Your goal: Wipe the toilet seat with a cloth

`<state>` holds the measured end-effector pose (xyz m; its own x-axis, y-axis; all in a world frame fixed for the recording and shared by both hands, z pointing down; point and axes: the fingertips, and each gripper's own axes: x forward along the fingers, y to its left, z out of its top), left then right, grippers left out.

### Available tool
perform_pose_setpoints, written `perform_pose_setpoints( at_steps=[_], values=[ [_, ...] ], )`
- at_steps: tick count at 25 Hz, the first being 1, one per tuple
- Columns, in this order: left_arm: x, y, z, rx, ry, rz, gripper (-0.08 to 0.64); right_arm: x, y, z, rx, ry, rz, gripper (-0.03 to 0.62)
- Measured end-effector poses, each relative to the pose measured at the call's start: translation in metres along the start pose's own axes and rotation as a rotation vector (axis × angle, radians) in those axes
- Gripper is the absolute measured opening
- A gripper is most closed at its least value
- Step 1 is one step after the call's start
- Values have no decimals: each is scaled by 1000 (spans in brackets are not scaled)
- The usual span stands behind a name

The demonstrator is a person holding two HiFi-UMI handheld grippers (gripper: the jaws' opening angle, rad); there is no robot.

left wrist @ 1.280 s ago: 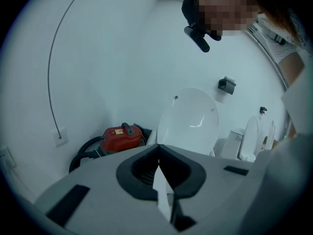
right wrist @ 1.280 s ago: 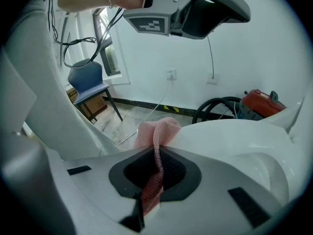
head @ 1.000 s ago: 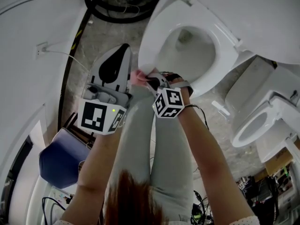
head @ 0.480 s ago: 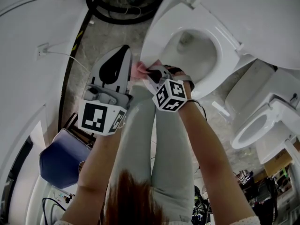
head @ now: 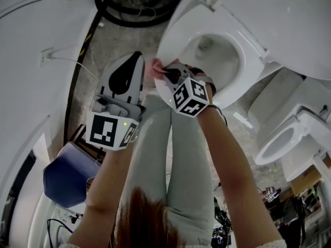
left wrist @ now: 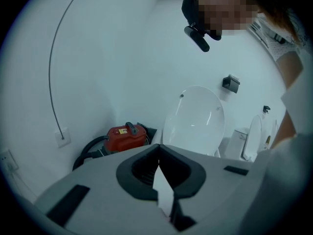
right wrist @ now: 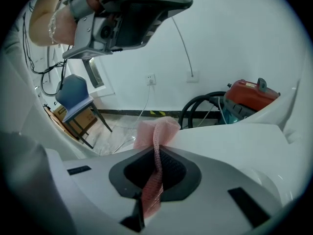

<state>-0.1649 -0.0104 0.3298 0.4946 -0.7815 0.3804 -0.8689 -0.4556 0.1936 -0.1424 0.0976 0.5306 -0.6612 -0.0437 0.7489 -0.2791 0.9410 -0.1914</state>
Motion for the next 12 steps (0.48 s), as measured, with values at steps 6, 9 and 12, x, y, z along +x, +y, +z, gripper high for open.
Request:
perform_pose_setpoints(
  at_steps=[6,9,12],
  values=[
    [1,-3,-2,-7,5,-1,2,-4,-28,6,48,-7,-39,26],
    [3,-3,-2,-7,3,1,2,-5,-38,7,57,-11,-50,26],
    [4,-3,-1,-6,1,2,2,-8,-49,8,83,-24,-68,26]
  ],
)
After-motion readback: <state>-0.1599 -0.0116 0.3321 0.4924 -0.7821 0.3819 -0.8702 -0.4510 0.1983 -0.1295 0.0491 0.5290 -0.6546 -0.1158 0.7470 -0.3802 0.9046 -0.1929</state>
